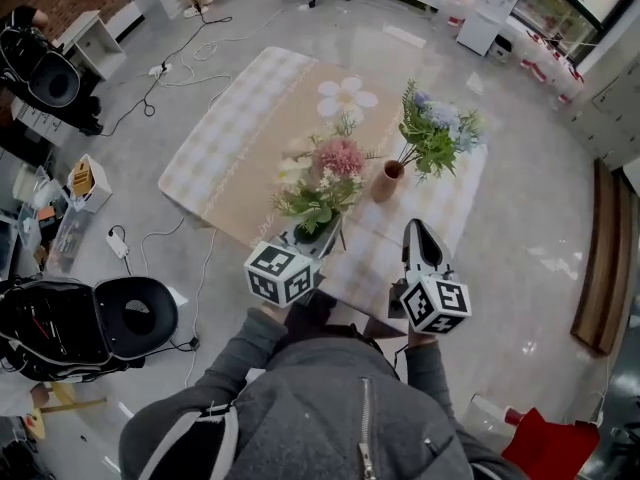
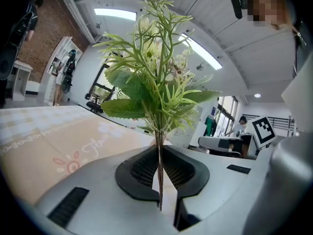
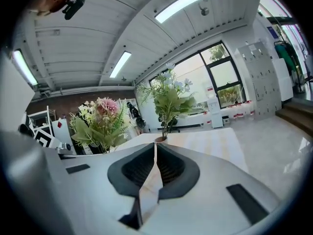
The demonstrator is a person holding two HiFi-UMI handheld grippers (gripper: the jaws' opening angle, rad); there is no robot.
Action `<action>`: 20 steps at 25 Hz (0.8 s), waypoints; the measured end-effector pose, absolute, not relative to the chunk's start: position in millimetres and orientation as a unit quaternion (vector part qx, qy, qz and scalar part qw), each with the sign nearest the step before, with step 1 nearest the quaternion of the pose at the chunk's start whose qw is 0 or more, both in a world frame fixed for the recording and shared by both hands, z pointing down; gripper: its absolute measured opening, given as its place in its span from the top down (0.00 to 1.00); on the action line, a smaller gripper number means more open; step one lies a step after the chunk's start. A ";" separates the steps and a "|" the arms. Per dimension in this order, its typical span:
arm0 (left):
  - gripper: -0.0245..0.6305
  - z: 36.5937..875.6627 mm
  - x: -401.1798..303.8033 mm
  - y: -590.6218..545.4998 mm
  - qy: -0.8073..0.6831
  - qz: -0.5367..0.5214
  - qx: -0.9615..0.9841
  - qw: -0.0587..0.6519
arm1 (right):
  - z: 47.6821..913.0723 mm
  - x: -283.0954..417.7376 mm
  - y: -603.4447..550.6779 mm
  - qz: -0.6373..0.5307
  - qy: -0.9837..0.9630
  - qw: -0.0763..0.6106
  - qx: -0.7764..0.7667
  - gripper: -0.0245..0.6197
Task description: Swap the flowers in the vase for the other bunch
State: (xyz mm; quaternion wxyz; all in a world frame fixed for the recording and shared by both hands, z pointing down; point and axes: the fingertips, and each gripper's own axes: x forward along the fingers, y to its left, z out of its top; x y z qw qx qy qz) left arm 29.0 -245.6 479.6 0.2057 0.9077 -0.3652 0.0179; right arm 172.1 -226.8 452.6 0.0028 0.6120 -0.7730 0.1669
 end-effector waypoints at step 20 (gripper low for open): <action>0.92 472.5 11.6 -202.1 -0.376 0.003 0.906 0.193 | 469.1 152.1 -170.9 0.168 -0.777 0.022 0.606 0.94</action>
